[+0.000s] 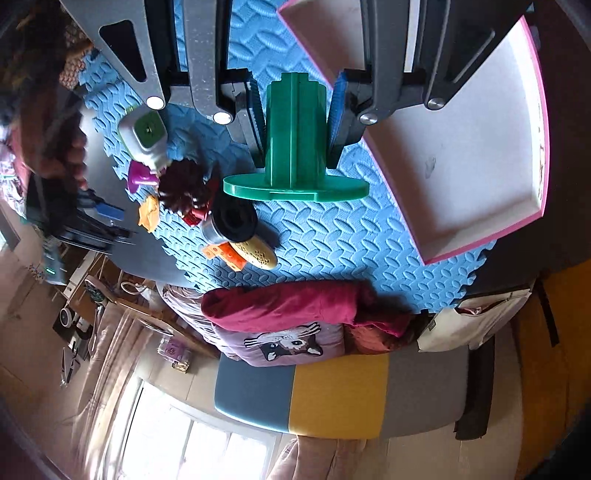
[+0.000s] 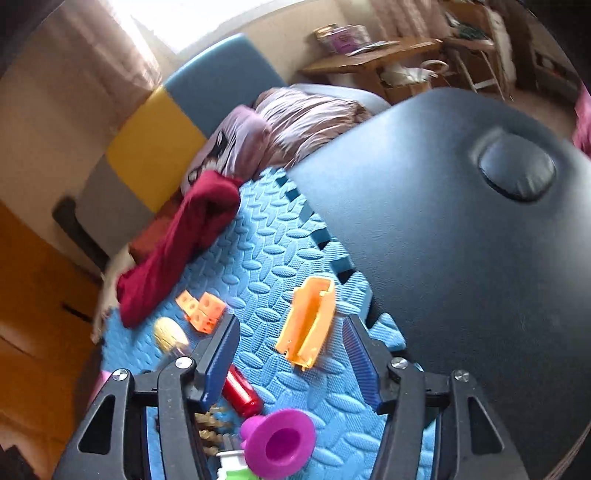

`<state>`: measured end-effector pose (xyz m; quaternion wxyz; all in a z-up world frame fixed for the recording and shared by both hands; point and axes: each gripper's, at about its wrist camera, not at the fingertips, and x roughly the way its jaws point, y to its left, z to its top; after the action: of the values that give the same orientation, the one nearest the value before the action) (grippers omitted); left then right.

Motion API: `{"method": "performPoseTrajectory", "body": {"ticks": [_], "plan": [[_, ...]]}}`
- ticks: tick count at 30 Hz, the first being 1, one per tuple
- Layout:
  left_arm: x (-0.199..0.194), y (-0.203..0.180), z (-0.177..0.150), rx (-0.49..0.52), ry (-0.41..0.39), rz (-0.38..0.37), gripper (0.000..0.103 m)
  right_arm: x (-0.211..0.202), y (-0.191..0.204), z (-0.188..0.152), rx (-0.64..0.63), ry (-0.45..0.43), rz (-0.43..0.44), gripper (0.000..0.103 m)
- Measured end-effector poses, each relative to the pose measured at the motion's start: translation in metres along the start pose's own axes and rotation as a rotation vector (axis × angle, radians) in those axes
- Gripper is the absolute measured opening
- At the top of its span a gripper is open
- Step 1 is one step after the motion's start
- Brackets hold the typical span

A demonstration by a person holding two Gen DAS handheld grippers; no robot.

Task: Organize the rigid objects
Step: 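Carry the green spool toy into the tray with the left tool while the right tool grasps the orange scoop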

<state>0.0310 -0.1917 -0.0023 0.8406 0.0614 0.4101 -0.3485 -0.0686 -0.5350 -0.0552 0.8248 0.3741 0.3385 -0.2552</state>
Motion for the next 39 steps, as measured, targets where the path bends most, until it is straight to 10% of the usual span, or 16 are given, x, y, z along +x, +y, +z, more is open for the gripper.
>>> {"method": "performPoseTrajectory", "body": {"ticks": [2, 5, 21, 39], "plan": [[-0.005, 0.005, -0.005, -0.017, -0.003, -0.004, 0.030, 0.017, 0.006, 0.002, -0.048, 0.037, -0.045, 0.059], [-0.014, 0.015, -0.013, -0.046, -0.011, 0.005, 0.031, 0.046, 0.009, -0.004, -0.129, 0.129, -0.125, 0.025], [-0.036, 0.127, -0.038, -0.312, -0.007, 0.120, 0.031, 0.049, 0.024, -0.015, -0.280, 0.101, -0.206, 0.025], [0.049, 0.168, 0.038, -0.375, 0.064, 0.176, 0.031, 0.051, 0.032, -0.021, -0.361, 0.085, -0.258, 0.025]]}}
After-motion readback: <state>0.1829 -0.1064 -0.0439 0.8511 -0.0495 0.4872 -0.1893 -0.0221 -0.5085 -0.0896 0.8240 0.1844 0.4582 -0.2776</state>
